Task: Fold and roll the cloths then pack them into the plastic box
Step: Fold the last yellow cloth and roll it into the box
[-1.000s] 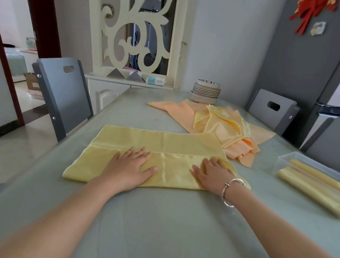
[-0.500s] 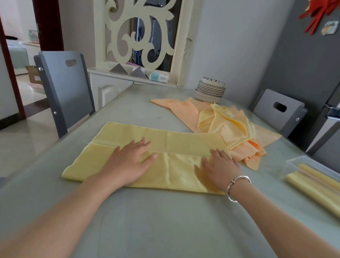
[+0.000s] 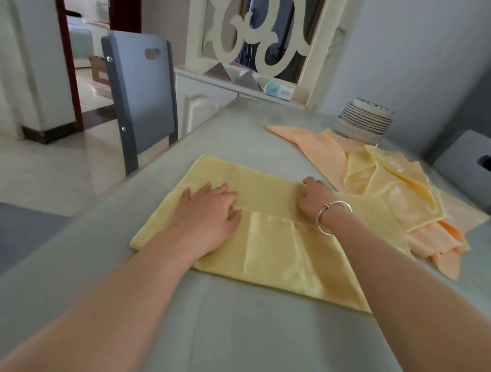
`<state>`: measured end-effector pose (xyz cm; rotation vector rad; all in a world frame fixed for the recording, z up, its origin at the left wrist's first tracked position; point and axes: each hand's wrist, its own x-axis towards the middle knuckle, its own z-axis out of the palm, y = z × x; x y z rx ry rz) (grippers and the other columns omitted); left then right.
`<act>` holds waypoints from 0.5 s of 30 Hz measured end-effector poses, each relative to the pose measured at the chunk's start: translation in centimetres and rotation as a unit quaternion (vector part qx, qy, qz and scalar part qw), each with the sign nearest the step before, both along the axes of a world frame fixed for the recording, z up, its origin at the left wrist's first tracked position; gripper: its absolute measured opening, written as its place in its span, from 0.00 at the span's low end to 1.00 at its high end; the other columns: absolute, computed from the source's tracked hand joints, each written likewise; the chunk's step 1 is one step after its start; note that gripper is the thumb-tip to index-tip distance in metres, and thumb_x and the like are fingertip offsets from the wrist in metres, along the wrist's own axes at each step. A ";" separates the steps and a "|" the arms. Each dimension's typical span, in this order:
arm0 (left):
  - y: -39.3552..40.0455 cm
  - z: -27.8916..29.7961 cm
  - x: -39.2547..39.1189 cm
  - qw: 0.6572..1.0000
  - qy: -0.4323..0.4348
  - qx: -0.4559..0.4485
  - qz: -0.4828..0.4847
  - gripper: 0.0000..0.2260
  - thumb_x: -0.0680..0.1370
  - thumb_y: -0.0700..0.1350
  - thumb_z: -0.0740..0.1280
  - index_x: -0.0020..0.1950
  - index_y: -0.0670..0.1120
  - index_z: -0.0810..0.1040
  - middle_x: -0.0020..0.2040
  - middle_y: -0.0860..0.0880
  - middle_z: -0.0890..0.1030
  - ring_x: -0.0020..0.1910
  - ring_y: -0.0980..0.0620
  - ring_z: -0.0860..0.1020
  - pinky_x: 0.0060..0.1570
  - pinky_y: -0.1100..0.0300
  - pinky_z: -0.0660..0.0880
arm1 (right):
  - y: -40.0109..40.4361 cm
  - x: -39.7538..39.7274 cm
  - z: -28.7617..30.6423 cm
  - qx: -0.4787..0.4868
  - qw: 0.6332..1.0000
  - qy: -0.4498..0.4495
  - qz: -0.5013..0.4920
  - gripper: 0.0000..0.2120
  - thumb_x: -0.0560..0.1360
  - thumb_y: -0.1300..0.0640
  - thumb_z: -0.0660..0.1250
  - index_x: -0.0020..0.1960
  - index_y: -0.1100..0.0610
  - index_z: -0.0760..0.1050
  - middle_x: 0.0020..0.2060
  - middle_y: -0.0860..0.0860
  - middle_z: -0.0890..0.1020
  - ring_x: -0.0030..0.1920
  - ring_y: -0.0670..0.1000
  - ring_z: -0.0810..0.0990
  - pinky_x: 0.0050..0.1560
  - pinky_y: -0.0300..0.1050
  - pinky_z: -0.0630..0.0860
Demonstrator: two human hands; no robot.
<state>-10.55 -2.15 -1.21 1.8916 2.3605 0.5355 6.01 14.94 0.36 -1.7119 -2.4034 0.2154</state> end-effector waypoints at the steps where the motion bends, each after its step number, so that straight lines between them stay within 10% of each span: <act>1: 0.0 0.0 -0.1 1.000 0.003 -0.002 0.002 0.23 0.81 0.56 0.52 0.75 0.54 0.60 0.77 0.53 0.56 0.76 0.48 0.53 0.73 0.43 0.50 | 0.7 -0.2 0.0 0.005 1.000 -0.010 -0.010 0.21 0.75 0.60 0.57 0.68 0.58 0.64 0.64 0.58 0.70 0.64 0.60 0.70 0.62 0.51 0.69; 7: -0.1 0.1 -0.1 1.000 -0.005 -0.002 0.006 0.23 0.81 0.56 0.51 0.76 0.53 0.57 0.78 0.53 0.54 0.77 0.48 0.51 0.74 0.44 0.49 | 1.7 0.0 2.6 0.028 0.995 -0.099 0.010 0.18 0.71 0.48 0.67 0.59 0.53 0.71 0.53 0.53 0.76 0.62 0.57 0.66 0.59 0.49 0.64; 15: -0.5 1.3 0.4 0.989 0.027 0.146 -0.005 0.32 0.79 0.51 0.61 0.77 0.54 0.46 0.78 0.52 0.45 0.77 0.47 0.44 0.74 0.44 0.46 | -6.9 2.1 5.0 0.151 0.965 -0.029 0.214 0.06 0.72 0.58 0.63 0.49 0.53 0.74 0.34 0.43 0.71 0.43 0.51 0.74 0.44 0.40 0.61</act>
